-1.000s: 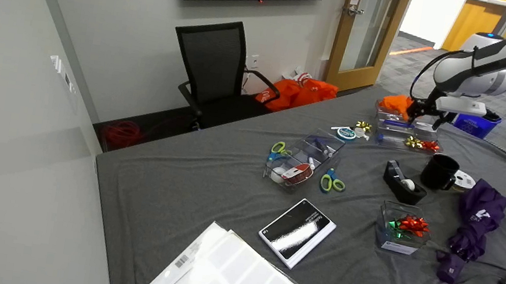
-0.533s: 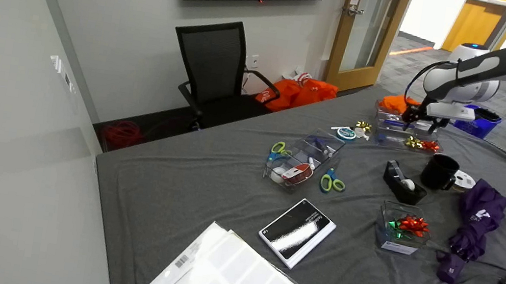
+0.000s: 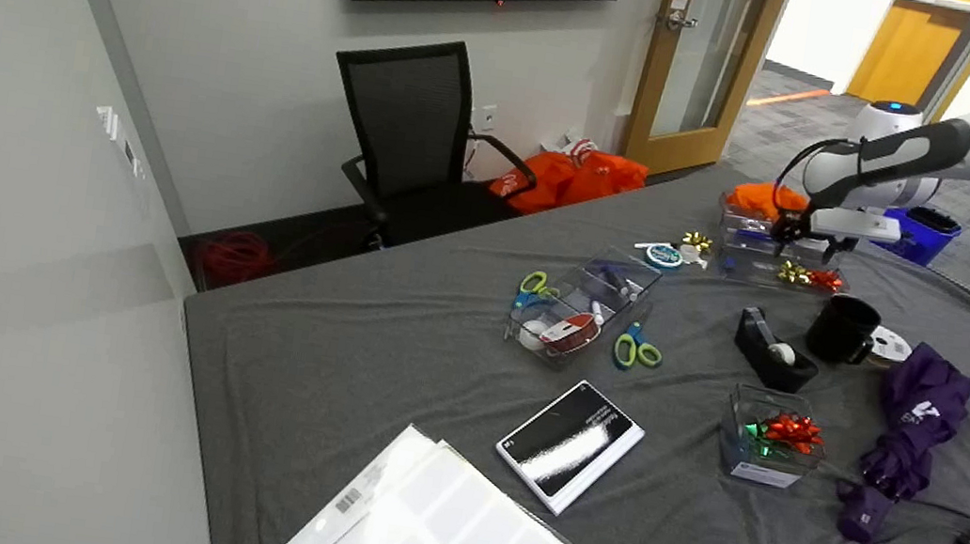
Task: Pick up one gold gift bow from the table and put it in the clear storage container with other gift bows
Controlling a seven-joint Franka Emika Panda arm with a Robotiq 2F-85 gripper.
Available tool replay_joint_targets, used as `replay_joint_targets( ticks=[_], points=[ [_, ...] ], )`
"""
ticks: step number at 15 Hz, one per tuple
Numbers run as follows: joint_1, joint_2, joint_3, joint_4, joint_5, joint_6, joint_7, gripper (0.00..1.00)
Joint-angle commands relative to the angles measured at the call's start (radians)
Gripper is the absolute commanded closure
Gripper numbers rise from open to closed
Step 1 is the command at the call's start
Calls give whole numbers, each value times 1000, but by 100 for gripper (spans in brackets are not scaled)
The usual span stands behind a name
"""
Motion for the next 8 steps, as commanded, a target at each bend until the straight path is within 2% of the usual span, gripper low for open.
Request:
replay_joint_targets(
  ticks=[1, 4, 8],
  points=[
    [-10, 79, -23, 103, -28, -34, 59, 0],
    [-13, 125, -34, 153, -39, -44, 95, 0],
    [-32, 168, -13, 210, -28, -67, 96, 0]
  ],
)
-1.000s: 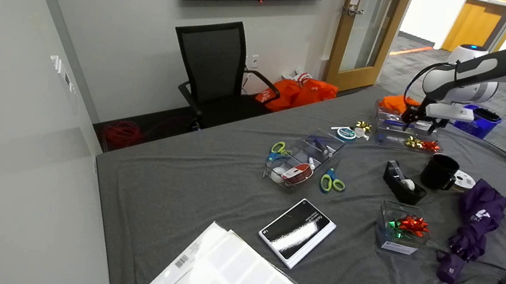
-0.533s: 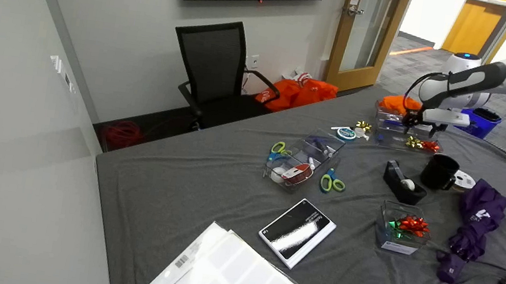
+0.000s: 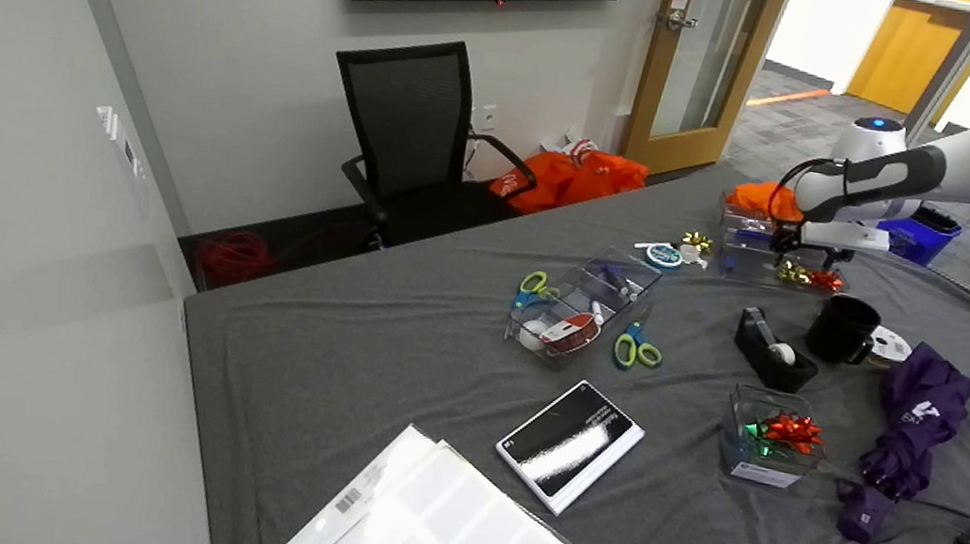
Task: Pick up one gold gift bow from the table and put it in the clear storage container with other gift bows
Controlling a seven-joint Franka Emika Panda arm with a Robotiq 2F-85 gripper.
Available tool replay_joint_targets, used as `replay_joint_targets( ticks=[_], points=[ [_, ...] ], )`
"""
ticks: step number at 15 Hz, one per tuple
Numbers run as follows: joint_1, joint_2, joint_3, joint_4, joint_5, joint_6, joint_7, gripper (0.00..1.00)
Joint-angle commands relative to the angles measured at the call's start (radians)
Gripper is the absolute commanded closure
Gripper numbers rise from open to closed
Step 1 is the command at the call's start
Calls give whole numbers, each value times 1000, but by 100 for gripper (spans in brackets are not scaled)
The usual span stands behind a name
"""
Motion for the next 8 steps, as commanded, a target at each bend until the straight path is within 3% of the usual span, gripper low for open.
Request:
replay_joint_targets(
  ticks=[1, 2, 3, 5, 8],
  points=[
    [-29, 57, 24, 92, 1, -45, 5, 0],
    [-32, 65, 27, 103, 3, -48, 3, 2],
    [-34, 74, 30, 115, 3, -52, 2, 26],
    [-37, 85, 32, 132, 3, -60, 4, 31],
    [-39, 98, 31, 157, 1, -76, 6, 52]
  ],
)
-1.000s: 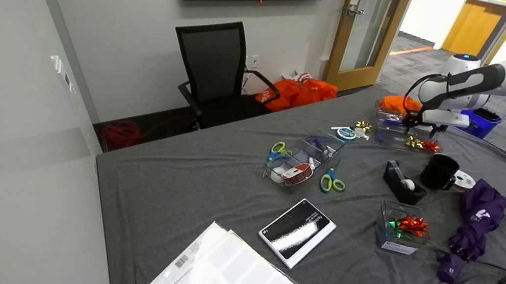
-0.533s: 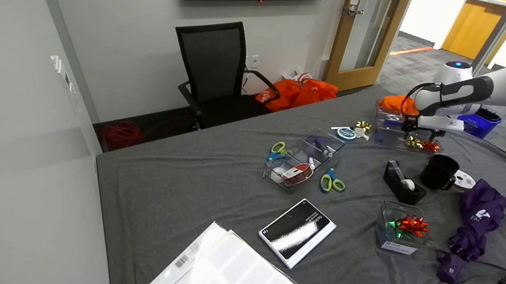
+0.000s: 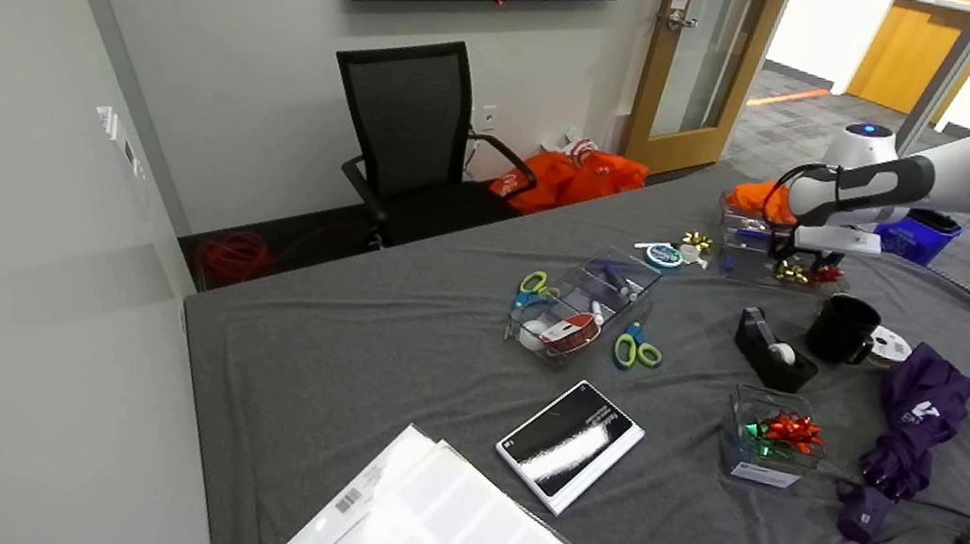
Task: Pick up one gold gift bow from the table and put it in the clear storage container with other gift bows
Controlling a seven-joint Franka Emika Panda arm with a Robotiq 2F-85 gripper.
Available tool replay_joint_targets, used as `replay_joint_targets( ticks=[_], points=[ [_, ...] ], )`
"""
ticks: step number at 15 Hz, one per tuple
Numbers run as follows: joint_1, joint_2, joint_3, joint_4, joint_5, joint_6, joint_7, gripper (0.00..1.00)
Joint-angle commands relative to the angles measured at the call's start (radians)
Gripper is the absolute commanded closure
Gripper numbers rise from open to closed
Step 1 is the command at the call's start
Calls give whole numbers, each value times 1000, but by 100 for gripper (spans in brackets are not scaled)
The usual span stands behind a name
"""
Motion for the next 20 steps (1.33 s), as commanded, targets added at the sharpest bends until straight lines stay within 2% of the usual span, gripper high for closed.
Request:
replay_joint_targets(
  ticks=[1, 6, 7, 11, 17, 20],
  points=[
    [-26, 35, 21, 71, -1, -43, 2, 61],
    [-24, 11, 19, 55, 17, -52, -21, 95],
    [-26, 2, 23, 51, 20, -59, -27, 98],
    [-30, -68, 47, 12, 57, -98, -70, 100],
    [-30, -193, 82, -35, 107, -221, -133, 100],
    [-28, -260, 91, -104, 116, -252, -193, 100]
  ],
)
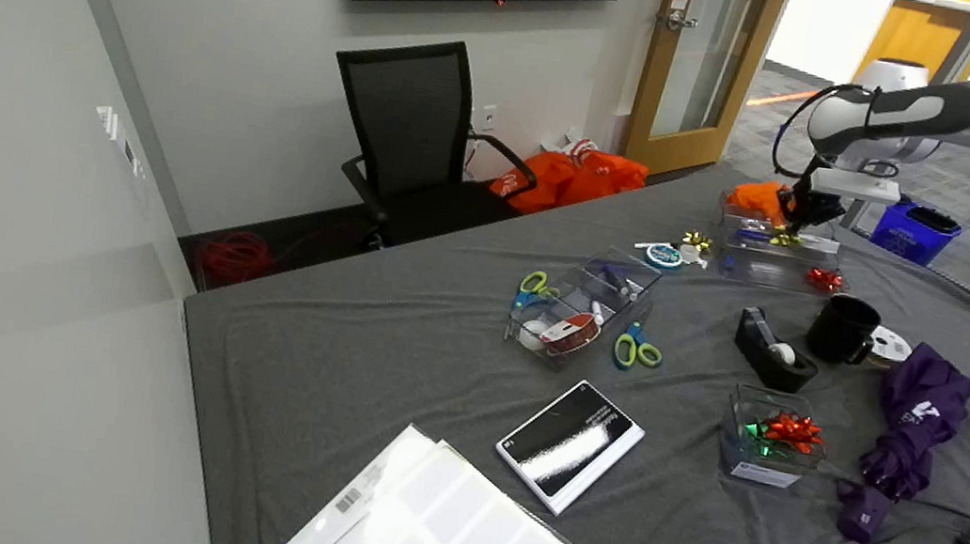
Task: Pick up one gold gift bow from the table and put it in the clear storage container with other gift bows
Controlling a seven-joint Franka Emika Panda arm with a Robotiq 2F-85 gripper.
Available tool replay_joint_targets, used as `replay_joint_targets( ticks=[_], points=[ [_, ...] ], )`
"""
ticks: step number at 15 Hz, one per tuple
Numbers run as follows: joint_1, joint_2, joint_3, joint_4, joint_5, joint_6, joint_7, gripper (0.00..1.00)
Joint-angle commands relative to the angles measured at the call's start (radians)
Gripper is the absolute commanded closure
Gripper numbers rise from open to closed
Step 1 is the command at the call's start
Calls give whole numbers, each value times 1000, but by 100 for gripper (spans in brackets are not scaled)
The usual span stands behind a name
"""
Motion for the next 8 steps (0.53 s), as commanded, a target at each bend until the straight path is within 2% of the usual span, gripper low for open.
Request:
replay_joint_targets(
  ticks=[1, 2, 3, 8],
  points=[
    [-14, -117, 32, -146, 23, -29, -94, 100],
    [-14, -128, 32, -156, 25, -32, -97, 100],
    [0, -56, 10, -61, 3, -19, -48, 99],
    [0, -88, 14, -106, 3, -21, -61, 99]
  ],
)
